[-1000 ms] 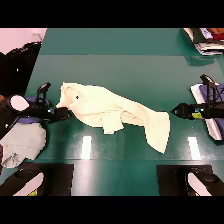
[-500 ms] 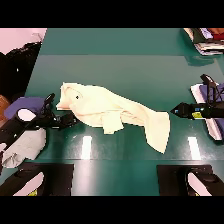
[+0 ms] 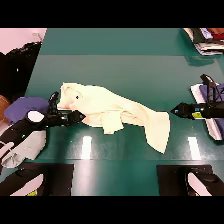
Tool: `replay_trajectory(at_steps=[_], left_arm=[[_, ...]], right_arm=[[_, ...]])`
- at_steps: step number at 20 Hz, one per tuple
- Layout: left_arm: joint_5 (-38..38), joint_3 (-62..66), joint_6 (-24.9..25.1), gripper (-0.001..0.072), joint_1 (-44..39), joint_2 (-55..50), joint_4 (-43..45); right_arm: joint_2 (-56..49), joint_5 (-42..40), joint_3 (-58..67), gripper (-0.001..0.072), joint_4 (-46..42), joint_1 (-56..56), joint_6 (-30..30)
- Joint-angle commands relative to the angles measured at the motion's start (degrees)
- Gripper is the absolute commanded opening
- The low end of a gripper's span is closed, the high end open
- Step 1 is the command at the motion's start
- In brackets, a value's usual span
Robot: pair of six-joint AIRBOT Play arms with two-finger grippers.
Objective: Fold the shirts.
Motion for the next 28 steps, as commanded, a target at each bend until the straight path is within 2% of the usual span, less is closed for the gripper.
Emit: replay_trajectory(at_steps=[1,3,4,5,6,7,8,12,13,14,17,18,19,23,28], left_arm=[[-0.7,-0.1,2.9,0.0538,-0.8,-1.9,-3.9],[-1.6,-0.1,3.3,0.0538,-0.8,-1.9,-3.8],[-1.9,-0.1,3.5,0.0478,-0.8,-1.9,-3.7],[-2.6,-0.1,4.2,0.0331,-0.8,-1.9,-3.8],[-2.9,-0.1,4.8,0.024,-0.8,-1.9,-3.8],[-2.8,-0.1,4.7,0.0232,-0.7,-1.9,-3.8],[-2.9,0.1,4.8,0.0037,-0.7,-1.8,-3.7],[-7.7,6.1,6.8,0.0031,-0.7,-1.4,-2.1],[-9.5,8.4,7.6,0.0031,-0.7,-1.4,-1.8],[-11.0,10.7,8.3,0.0031,-0.7,-1.4,-1.8],[-12.5,15.6,9.2,0.0031,-0.7,-1.4,-1.8],[-12.5,16.4,9.2,0.0031,-0.7,-1.4,-1.8],[-12.5,16.9,9.2,0.0031,-0.7,-1.4,-1.8],[-13.4,16.9,9.2,0.0031,-0.7,-1.4,-1.8],[-13.7,16.9,9.2,0.0031,-0.7,-1.4,-1.8]], right_arm=[[0.0,0.1,0.1,0.0335,0.0,0.1,0.5],[0.0,0.2,0.1,0.0335,0.0,0.0,1.6],[0.0,0.2,0.1,0.0335,-0.1,0.0,1.6],[0.0,0.7,0.1,0.0335,-0.1,0.0,1.6],[0.0,1.4,0.1,0.0335,-0.2,0.0,1.6],[0.0,2.3,0.0,0.0335,-0.6,0.0,1.6],[0.0,3.5,0.0,0.0335,-1.2,0.0,1.6],[1.4,12.5,-2.6,0.0341,-8.5,0.0,3.5],[2.8,14.1,-4.8,0.0433,-9.4,0.0,3.9],[4.4,15.4,-7.8,0.0581,-9.2,0.0,4.8],[7.3,17.8,-17.0,0.0566,-4.4,0.0,6.7],[8.0,16.6,-19.9,0.0504,-1.8,0.1,6.8],[8.5,14.9,-22.3,0.0476,0.3,0.0,6.8],[8.6,8.9,-27.7,0.0467,2.8,0.0,8.0],[0.9,4.6,-27.2,0.0445,2.6,0.1,7.9]])
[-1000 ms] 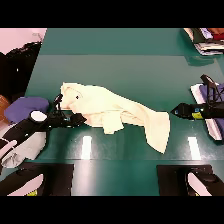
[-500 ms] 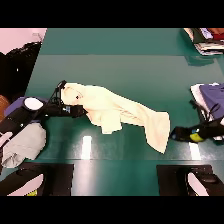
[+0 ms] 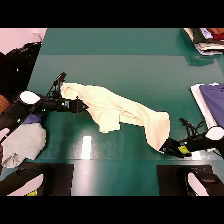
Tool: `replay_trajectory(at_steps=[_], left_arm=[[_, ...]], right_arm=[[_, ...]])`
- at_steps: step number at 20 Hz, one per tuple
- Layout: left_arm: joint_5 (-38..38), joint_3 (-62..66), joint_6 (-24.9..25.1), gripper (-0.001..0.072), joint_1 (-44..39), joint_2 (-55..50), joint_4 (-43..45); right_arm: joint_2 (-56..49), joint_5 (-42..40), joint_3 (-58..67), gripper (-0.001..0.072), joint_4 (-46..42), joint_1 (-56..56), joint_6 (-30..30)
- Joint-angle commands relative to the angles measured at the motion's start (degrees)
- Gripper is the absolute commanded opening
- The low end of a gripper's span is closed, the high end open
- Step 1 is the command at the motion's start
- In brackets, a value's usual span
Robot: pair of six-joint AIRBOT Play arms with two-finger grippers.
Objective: Fold the shirts.
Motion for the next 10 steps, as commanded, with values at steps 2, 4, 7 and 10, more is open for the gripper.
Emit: replay_trajectory(at_steps=[2,4,7,10], left_arm=[[-0.9,0.2,0.1,0.0031,0.0,0.0,0.0],[-1.2,0.2,0.1,0.0032,0.0,0.0,0.0],[-2.7,0.2,0.1,0.0031,0.0,0.0,0.0],[-6.8,2.4,0.1,0.0031,0.6,0.2,0.3]], right_arm=[[-6.3,-4.8,1.0,0.0321,0.3,0.1,-0.9],[-8.4,-4.9,2.8,0.0288,0.3,0.1,-1.6],[-10.5,-4.6,5.2,0.0015,0.7,0.1,-5.0],[-8.5,-3.7,10.3,0.0015,0.6,0.0,-5.4]])
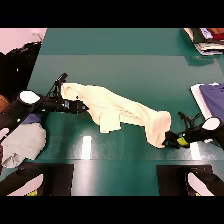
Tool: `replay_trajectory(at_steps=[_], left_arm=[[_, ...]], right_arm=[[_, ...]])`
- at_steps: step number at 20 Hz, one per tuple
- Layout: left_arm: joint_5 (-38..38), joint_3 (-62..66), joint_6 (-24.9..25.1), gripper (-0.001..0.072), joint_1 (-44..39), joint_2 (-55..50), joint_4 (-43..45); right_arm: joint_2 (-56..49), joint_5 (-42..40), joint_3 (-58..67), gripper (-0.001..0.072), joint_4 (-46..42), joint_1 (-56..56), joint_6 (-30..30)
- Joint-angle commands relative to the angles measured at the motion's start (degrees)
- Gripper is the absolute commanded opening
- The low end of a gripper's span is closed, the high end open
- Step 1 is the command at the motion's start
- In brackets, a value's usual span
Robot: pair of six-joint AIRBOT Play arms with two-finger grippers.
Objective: Fold the shirts.
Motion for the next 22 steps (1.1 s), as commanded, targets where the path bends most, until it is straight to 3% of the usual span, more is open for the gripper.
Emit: replay_trajectory(at_steps=[1,6,12,15,19,22], left_arm=[[-5.9,3.8,0.0,0.0031,1.6,0.8,0.2],[-11.7,25.0,-0.5,0.0031,11.1,7.6,0.0],[-8.1,61.3,-0.5,0.0031,17.6,11.3,0.7],[-3.4,75.8,-3.5,0.0031,17.6,11.3,5.1],[2.8,81.0,-8.3,0.003,17.6,13.8,10.8],[2.8,81.8,-10.1,0.003,17.6,14.8,10.8]], right_arm=[[2.6,0.9,6.8,0.0014,0.6,-0.1,-1.3],[11.4,-5.7,32.1,0.0014,0.2,-4.9,-2.0],[4.9,-6.8,68.8,0.0014,0.2,-13.9,-6.9],[1.4,-5.6,82.8,0.0014,0.2,-17.8,-7.2],[-0.3,-3.0,94.7,0.0014,0.2,-22.5,-7.2],[2.2,-3.8,95.0,0.0014,0.2,-25.7,-7.2]])
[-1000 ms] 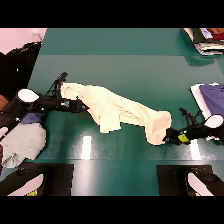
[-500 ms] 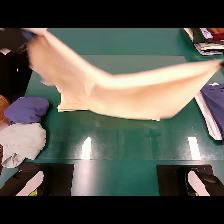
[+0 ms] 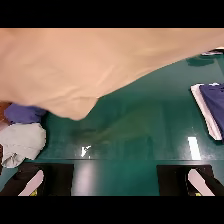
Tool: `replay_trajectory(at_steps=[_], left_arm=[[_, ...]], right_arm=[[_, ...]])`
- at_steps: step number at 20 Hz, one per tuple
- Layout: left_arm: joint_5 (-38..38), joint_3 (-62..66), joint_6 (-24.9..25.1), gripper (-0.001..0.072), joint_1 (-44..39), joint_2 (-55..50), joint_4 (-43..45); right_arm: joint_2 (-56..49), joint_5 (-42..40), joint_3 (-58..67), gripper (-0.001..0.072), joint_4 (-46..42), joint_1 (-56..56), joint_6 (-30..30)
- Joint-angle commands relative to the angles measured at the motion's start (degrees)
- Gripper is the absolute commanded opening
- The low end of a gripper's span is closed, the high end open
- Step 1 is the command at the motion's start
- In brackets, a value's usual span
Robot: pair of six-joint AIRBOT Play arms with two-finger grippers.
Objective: Fold the shirts.
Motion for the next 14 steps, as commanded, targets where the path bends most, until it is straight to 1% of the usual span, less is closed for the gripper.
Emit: replay_trajectory(at_steps=[1,2,4,6,8,10,12,14], left_arm=[[1.9,2.7,-3.9,0.003,0.1,1.0,2.1],[1.4,2.7,-5.0,0.003,0.1,1.0,2.1],[-1.1,1.7,-5.6,0.003,0.1,1.0,2.3],[-3.8,-2.6,-7.8,0.003,0.1,0.9,2.3],[-6.2,-10.1,-8.3,0.003,0.1,0.5,2.3],[-10.8,-17.4,-9.1,0.003,0.1,-1.9,2.4],[-16.5,-23.6,-9.4,0.0031,0.1,-6.3,2.3],[-19.6,-28.9,-8.8,0.0031,0.1,-11.8,2.5]], right_arm=[[2.6,-0.7,1.2,0.0014,-0.4,-4.3,-0.1],[4.0,-1.3,-0.9,0.0014,-0.4,-5.5,-0.1],[5.6,-1.4,-3.9,0.0013,-0.4,-7.8,-0.2],[3.6,0.8,-3.1,0.0013,0.1,-8.3,-0.2],[-2.0,6.2,0.2,0.0013,0.0,-5.6,-0.2],[-8.9,10.9,1.3,0.0013,-0.4,-0.2,-0.1],[-15.2,13.0,-2.4,0.0013,-3.3,5.9,-0.1],[-22.6,15.8,-7.1,0.0013,-8.5,11.4,0.1]])
